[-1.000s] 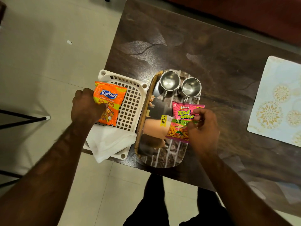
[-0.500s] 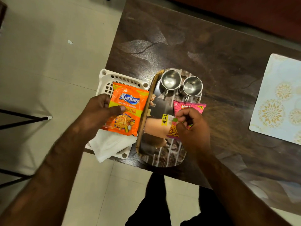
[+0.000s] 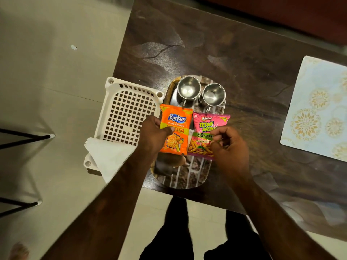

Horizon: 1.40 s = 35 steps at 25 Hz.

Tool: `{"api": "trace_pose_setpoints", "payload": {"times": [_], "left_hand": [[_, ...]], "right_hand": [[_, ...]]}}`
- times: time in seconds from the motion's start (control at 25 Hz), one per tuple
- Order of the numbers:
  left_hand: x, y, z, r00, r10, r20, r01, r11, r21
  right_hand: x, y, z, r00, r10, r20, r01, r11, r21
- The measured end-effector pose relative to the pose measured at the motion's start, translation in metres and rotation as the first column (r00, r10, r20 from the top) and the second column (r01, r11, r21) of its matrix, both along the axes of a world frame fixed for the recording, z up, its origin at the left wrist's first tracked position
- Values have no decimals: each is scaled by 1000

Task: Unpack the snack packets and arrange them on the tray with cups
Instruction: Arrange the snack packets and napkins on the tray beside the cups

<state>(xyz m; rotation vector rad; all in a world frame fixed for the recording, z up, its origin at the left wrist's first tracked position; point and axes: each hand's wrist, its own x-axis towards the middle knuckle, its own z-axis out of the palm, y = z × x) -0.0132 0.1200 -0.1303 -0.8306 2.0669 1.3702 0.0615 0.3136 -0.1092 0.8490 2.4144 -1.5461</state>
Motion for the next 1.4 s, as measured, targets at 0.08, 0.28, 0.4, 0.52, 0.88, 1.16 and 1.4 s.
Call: {"api": "trace_pose_setpoints", "payload": {"times": [0.08, 0.28, 0.4, 0.52, 0.88, 1.16, 1.4], "left_hand": [[-3, 4, -2, 1000, 22, -17, -22, 1000, 13], [-11, 9, -1, 960, -241, -139, 218, 963, -159], [-12, 1, 1, 888, -431, -160, 354, 863, -361], [-11, -7, 0, 879, -460, -128, 415, 868, -273], [-8, -16, 6, 844, -513, -156, 447, 833, -326], [-10, -156, 34, 632, -770, 81, 720, 546, -428], [4, -156, 15, 220, -938, 269, 909, 97, -406]], "right_hand": [[2, 4, 0, 1000, -11, -17, 12, 1000, 24], [3, 20, -7, 977, 198, 83, -214, 901, 377], [9, 23, -10, 899, 399, 181, -437, 780, 449], [17, 13, -14, 873, 457, 173, -483, 751, 450], [6, 1, -14, 911, 376, 171, -412, 795, 446], [19, -19, 5, 898, 434, -67, -321, 753, 575], [30, -50, -1, 832, 552, -49, -486, 769, 415]]}}
